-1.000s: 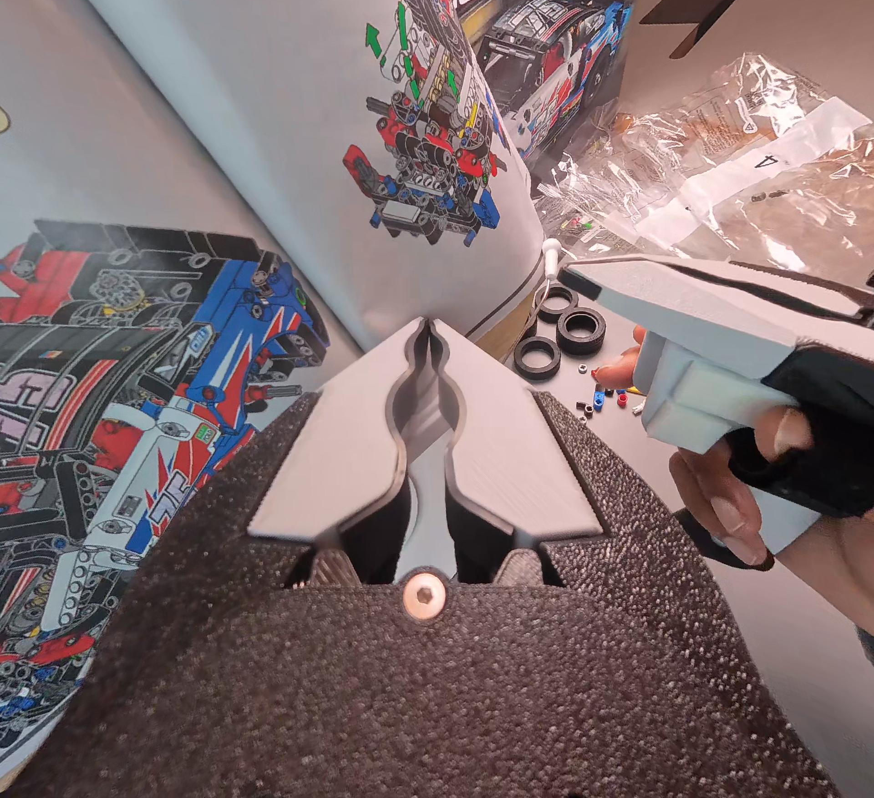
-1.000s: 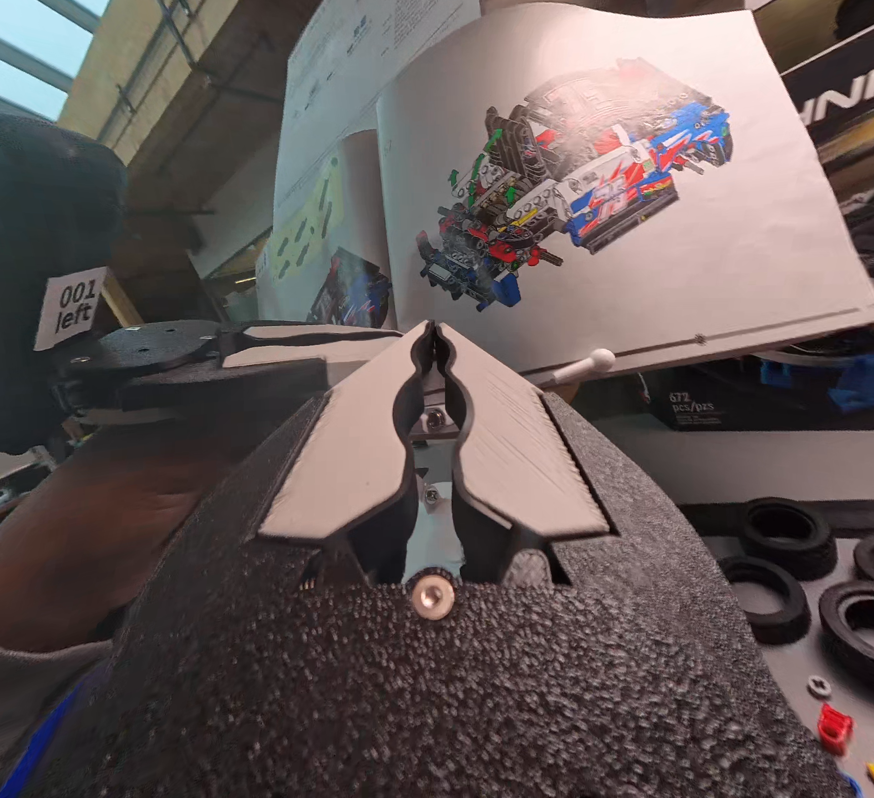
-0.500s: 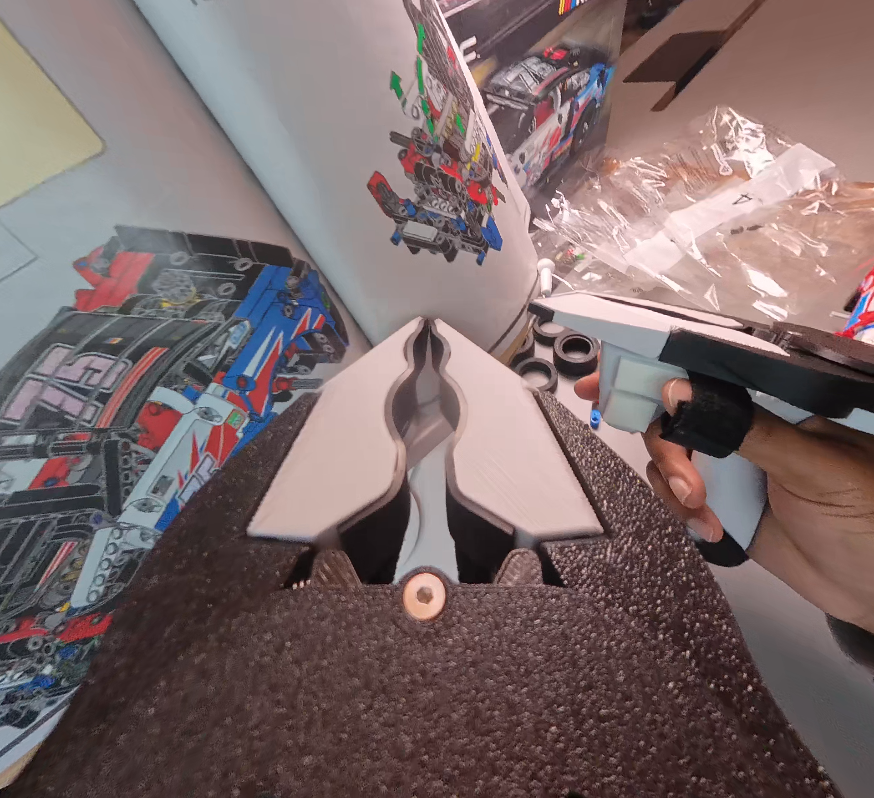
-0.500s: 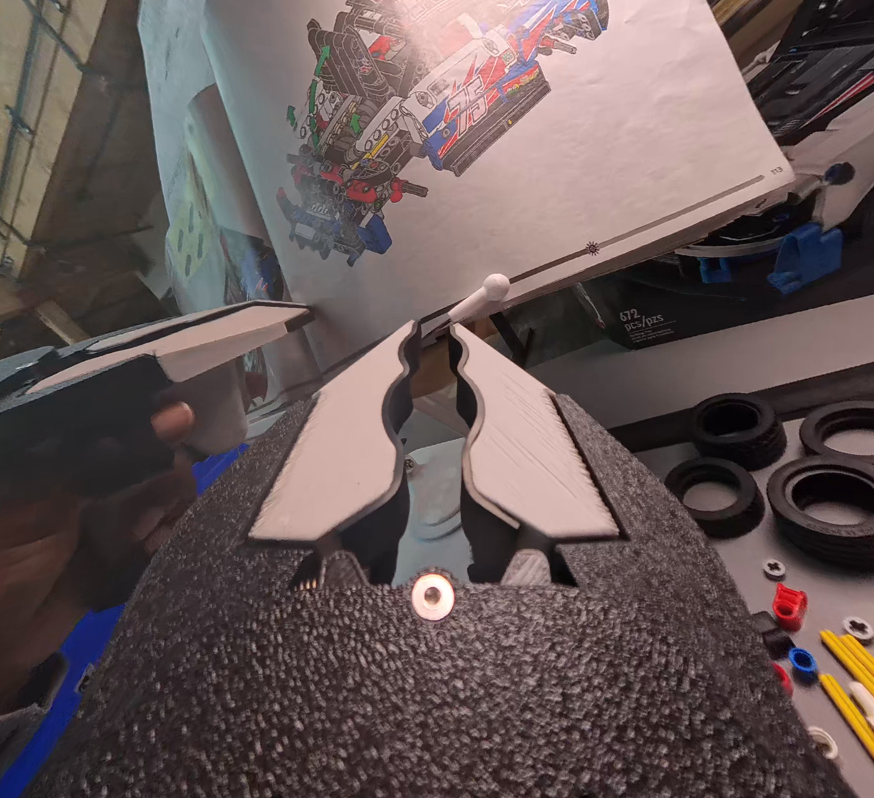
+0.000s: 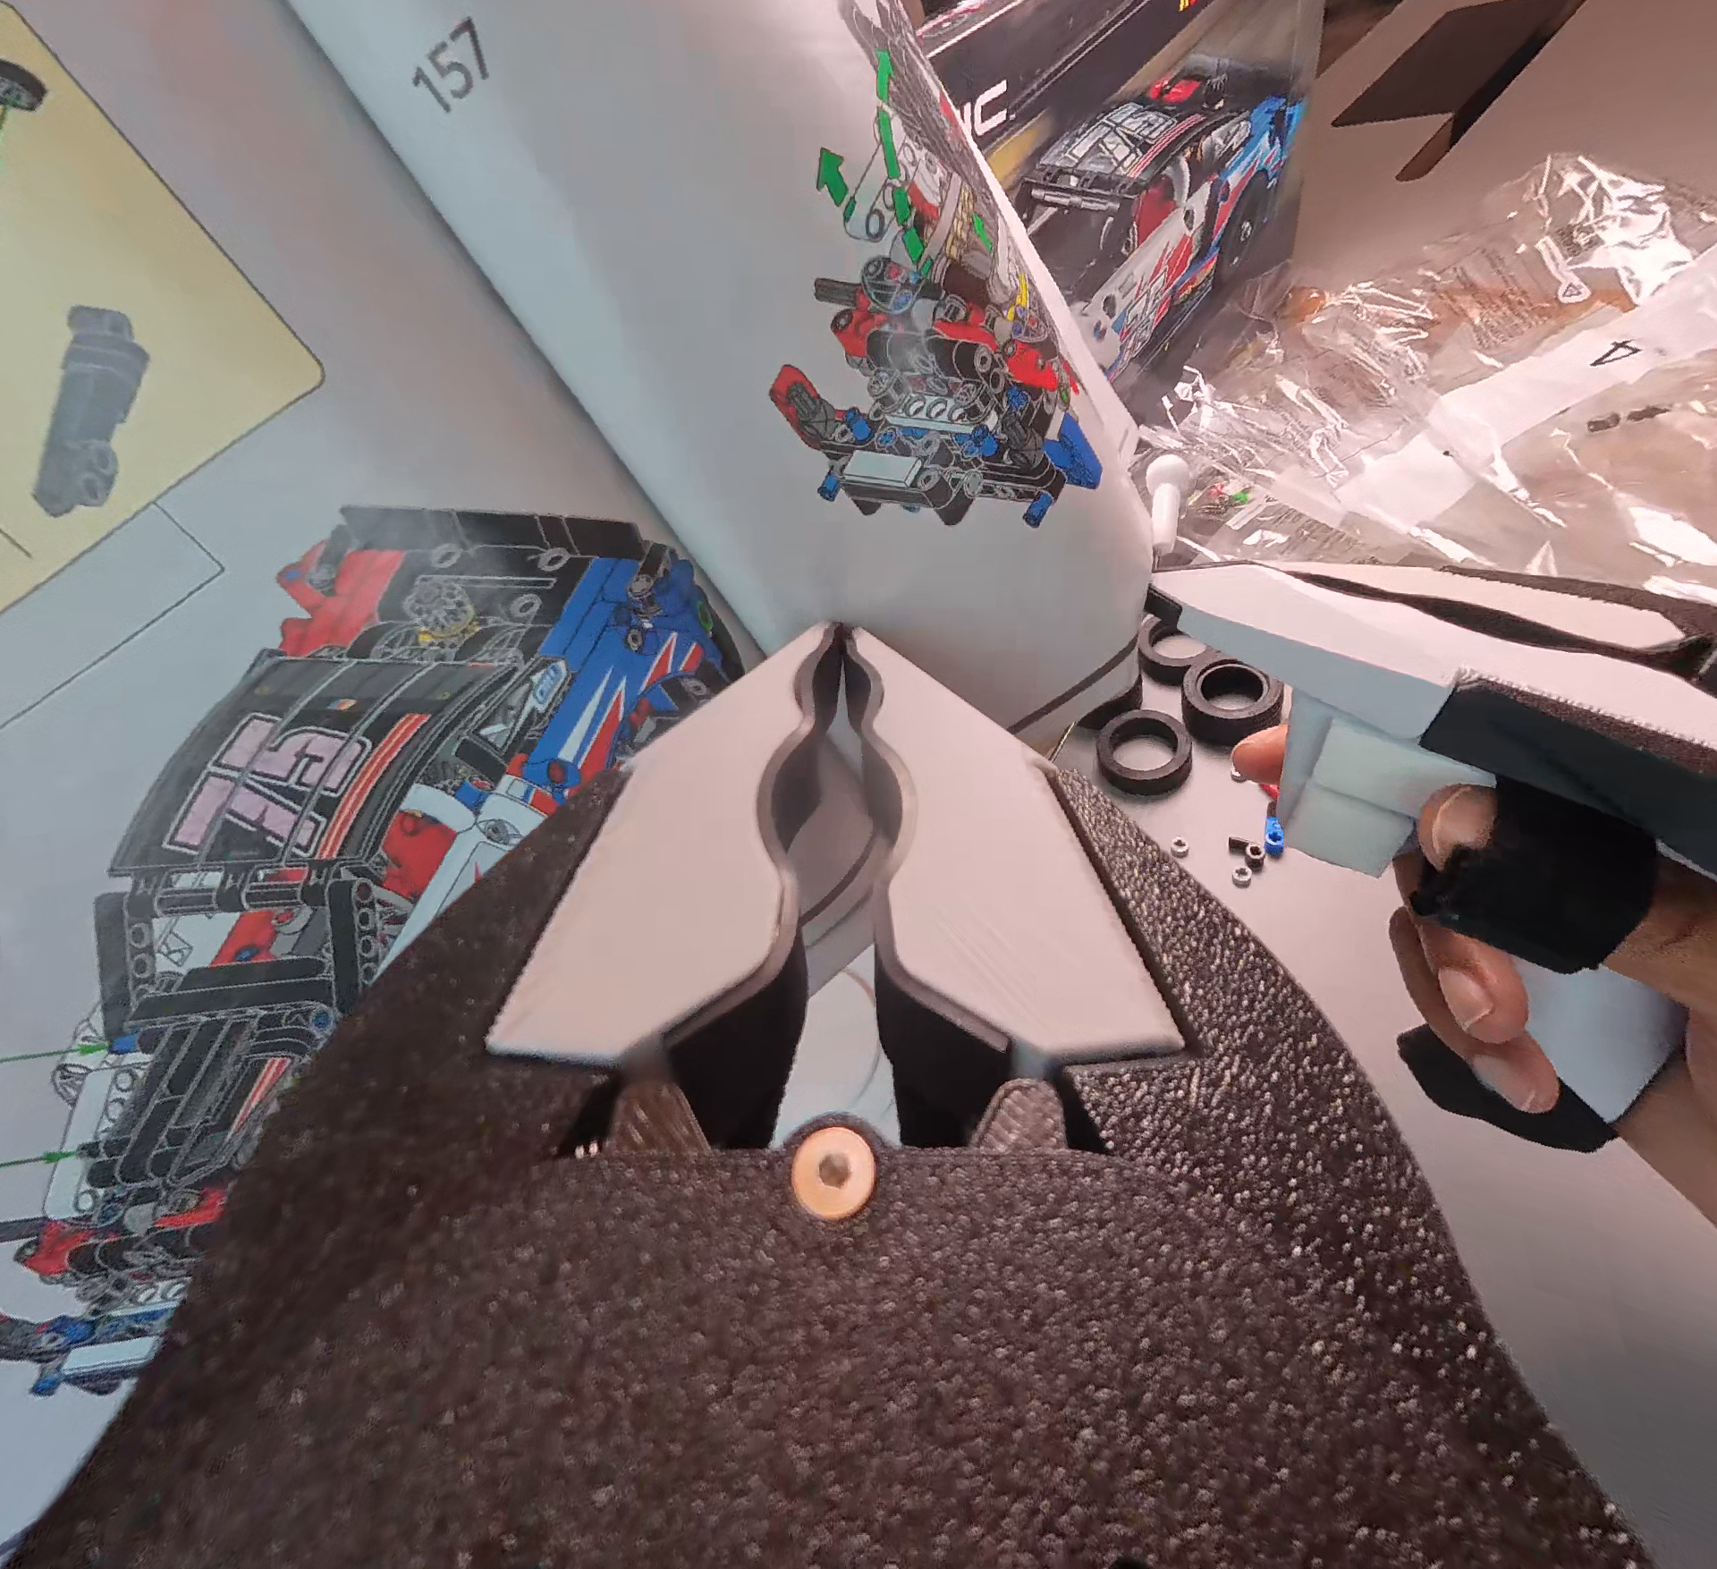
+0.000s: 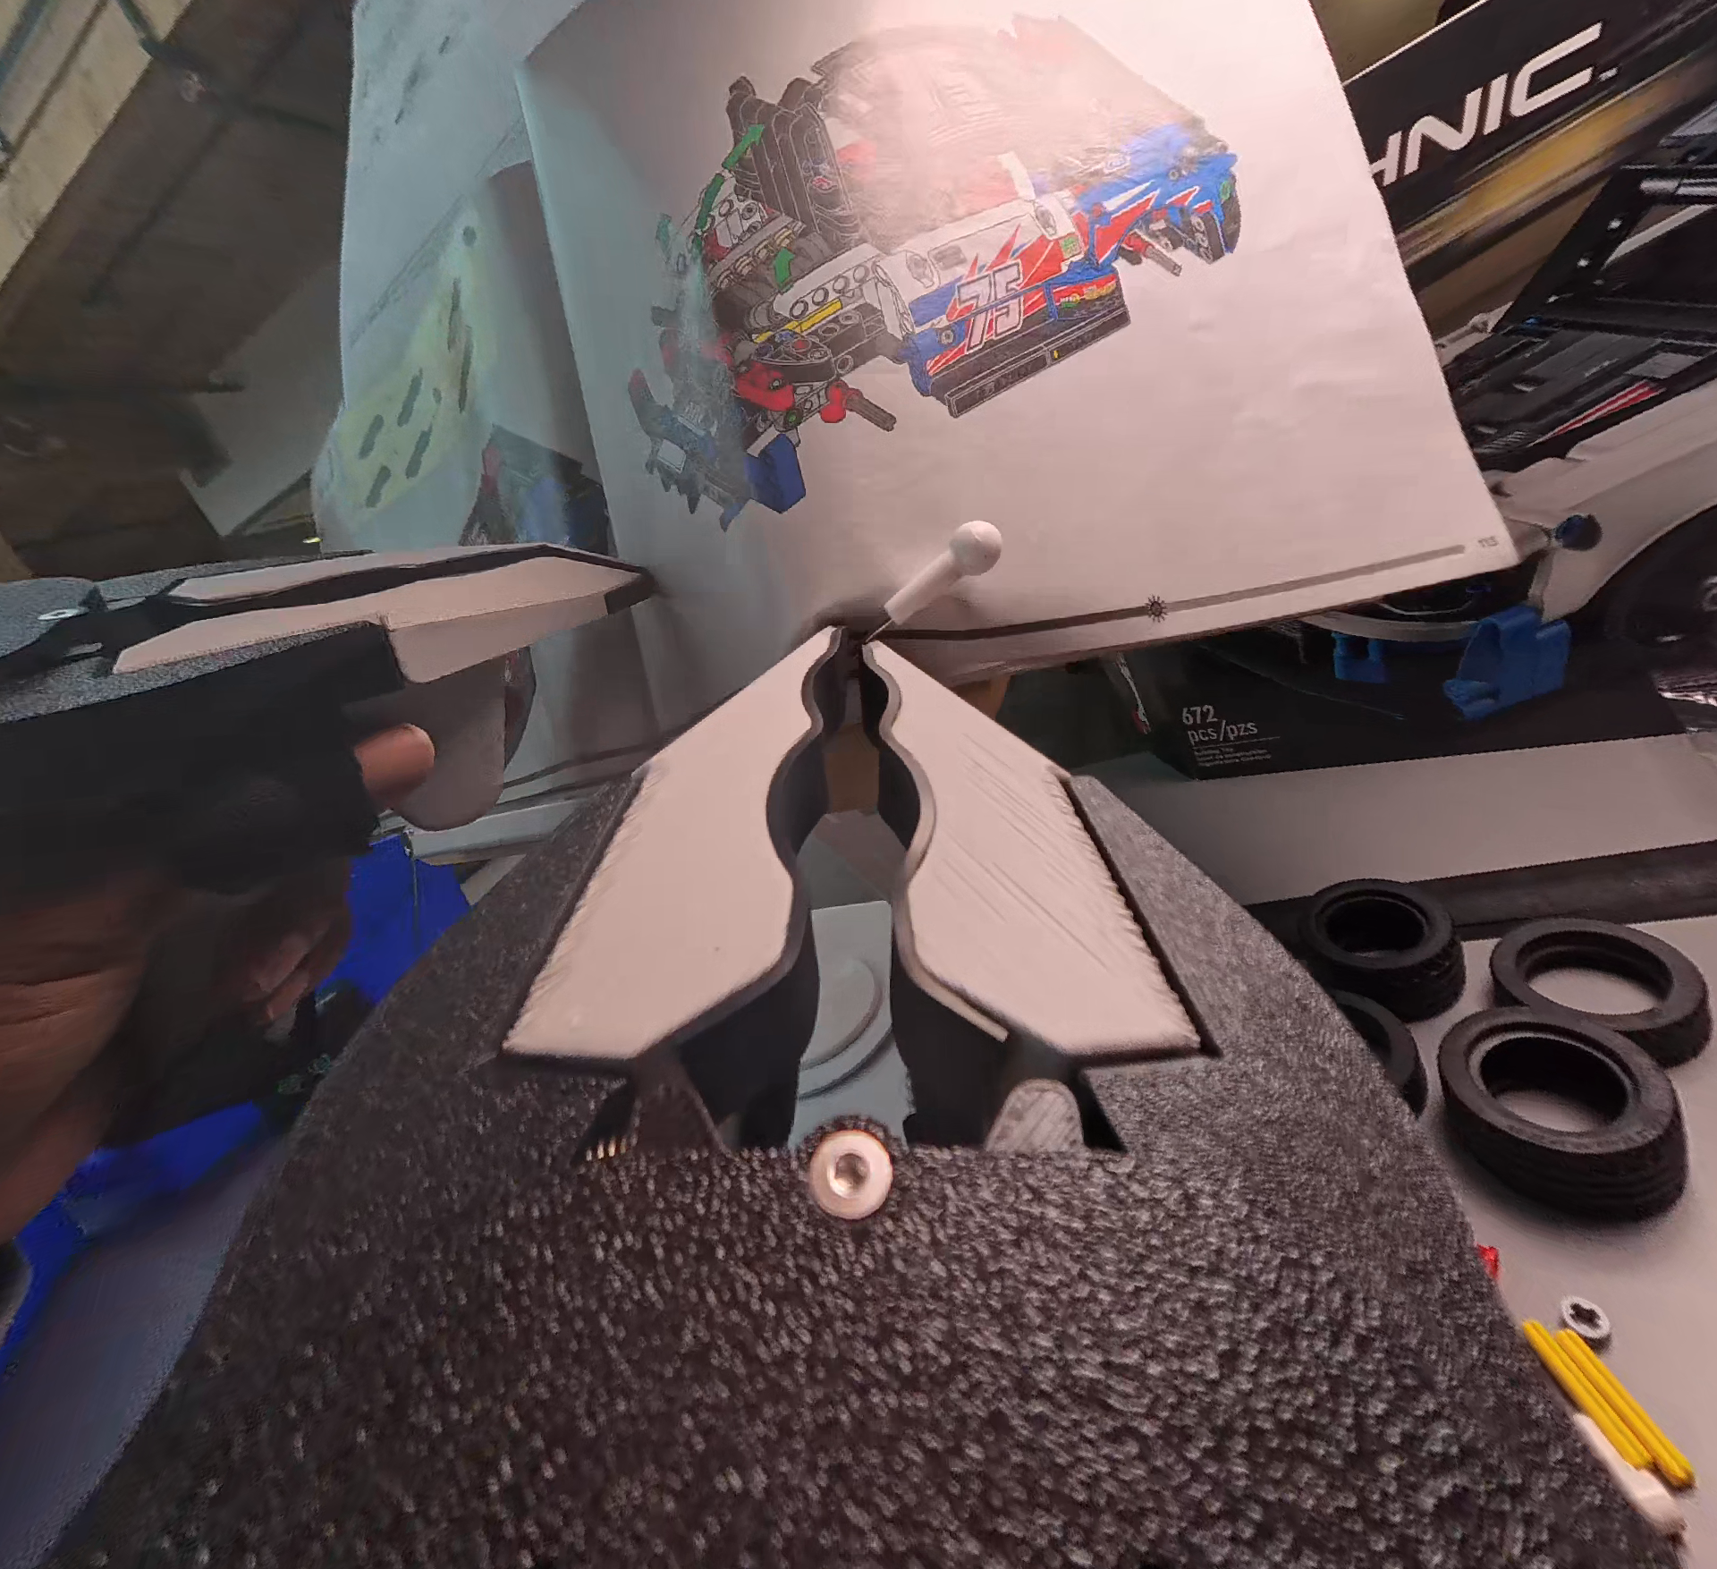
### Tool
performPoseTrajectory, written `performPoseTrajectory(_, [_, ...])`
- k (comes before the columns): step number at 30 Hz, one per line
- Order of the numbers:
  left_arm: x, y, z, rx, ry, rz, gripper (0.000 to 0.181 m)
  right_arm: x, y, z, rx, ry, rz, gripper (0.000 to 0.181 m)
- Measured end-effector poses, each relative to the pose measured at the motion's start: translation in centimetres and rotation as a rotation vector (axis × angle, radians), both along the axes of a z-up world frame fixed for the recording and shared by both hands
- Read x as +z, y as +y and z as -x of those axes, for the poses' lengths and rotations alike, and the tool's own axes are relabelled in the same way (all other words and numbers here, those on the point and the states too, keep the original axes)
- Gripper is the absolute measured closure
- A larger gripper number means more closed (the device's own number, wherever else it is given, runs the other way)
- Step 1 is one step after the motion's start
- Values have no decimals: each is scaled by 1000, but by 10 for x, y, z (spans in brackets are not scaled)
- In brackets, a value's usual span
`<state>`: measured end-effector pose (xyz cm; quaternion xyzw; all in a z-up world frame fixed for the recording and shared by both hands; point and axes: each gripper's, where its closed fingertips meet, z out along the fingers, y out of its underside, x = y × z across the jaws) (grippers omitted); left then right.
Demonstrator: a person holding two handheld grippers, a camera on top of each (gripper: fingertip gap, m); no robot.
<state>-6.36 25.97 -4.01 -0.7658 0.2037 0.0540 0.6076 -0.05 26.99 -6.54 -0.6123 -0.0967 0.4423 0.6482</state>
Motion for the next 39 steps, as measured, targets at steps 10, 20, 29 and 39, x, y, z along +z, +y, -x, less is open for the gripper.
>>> performPoseTrajectory(10, [-1, 3, -1, 8, 71, 1, 181, 8, -4, 3, -45, -126, -98, 181])
performPoseTrajectory(20, [-2, 6, 1, 13, 81, -5, 181, -13, -1, -4, 83, 98, 68, 181])
performPoseTrajectory(29, [-4, 3, -3, 19, 127, -11, 181, 9, -7, 4, 5, -91, -156, 181])
performPoseTrajectory(39, [-3, 1, -2, 10, 113, -23, 181, 5, 3, 6, 47, -103, -96, 181])
